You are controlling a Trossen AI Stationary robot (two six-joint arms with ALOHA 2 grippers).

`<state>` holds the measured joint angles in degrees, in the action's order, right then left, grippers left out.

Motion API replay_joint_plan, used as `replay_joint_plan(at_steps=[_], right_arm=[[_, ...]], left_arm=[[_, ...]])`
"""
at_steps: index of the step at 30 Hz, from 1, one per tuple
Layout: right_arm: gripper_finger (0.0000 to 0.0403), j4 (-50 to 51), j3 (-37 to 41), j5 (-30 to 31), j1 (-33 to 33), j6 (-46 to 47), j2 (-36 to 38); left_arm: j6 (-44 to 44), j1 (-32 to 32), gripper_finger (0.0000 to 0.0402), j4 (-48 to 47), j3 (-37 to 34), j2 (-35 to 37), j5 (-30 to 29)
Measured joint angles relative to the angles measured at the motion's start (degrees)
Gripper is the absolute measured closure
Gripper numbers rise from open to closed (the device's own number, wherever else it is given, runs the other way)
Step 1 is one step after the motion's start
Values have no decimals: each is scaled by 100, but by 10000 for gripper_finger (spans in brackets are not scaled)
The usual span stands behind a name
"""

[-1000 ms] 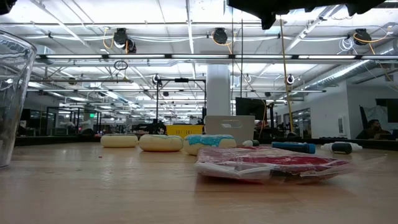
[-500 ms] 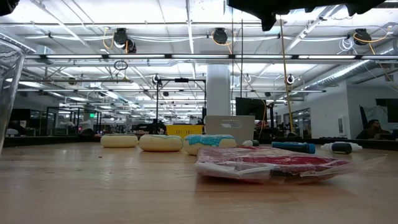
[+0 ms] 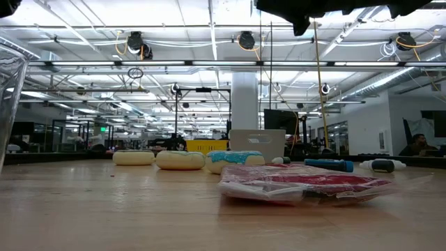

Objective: Pick & Place Food Item
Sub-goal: Stack the right red popcorn bag on top of the red popcorn bag in the transparent bin

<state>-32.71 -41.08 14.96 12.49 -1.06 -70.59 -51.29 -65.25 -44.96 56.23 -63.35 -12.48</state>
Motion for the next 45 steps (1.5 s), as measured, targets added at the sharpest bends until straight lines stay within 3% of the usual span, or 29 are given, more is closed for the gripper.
replay_joint_plan(at_steps=[20, 31, 37, 45], right_arm=[[310, 3, 0, 0, 0, -5, 0], [310, 5, 0, 0, 0, -4, -2], [310, 5, 0, 0, 0, -4, -2], [310, 3, 0, 0, 0, -4, -2]], left_arm=[[-577, 0, 397, -193, 1, -119, 395], [-904, 7, 389, 471, -748, -103, 713], [-903, 17, 398, 463, -785, -103, 646], [-901, 195, 352, 406, -787, -103, 617]])
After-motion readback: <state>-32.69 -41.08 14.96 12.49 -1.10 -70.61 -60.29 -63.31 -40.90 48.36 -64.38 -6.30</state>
